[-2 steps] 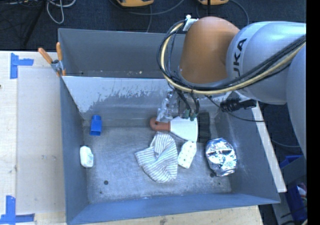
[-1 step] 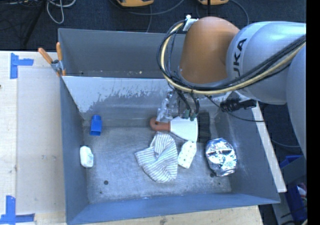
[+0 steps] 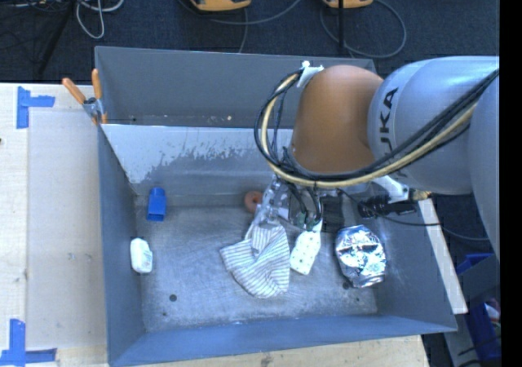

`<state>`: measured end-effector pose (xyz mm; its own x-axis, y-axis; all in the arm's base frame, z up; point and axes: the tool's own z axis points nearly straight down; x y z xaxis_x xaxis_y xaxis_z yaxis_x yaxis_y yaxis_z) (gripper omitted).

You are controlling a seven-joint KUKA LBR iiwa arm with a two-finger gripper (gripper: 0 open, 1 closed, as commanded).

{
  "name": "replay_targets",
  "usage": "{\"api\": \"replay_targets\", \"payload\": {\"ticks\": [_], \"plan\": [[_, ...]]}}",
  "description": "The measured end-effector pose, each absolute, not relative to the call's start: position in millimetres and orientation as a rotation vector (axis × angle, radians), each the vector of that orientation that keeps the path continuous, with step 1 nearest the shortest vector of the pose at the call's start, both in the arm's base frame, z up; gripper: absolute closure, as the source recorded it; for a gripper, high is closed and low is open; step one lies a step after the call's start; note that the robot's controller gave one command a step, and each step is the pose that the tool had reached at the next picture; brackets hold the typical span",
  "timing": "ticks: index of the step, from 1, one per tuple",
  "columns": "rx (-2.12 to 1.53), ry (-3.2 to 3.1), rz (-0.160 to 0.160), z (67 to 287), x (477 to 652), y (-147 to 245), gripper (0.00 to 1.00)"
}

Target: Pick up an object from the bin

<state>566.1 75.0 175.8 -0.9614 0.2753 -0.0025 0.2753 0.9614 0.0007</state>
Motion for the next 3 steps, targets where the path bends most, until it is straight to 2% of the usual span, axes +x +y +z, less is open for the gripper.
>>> {"api": "replay_targets", "payload": {"ticks": [1,2,3], "plan": [[0.455,3.111,-0.001,169,550.8,77,1.0],[0.034,3.147,-0.002,145,527.2,48,0.0],[0.036,3.144,0.0,147,528.1,48,0.0]]}}
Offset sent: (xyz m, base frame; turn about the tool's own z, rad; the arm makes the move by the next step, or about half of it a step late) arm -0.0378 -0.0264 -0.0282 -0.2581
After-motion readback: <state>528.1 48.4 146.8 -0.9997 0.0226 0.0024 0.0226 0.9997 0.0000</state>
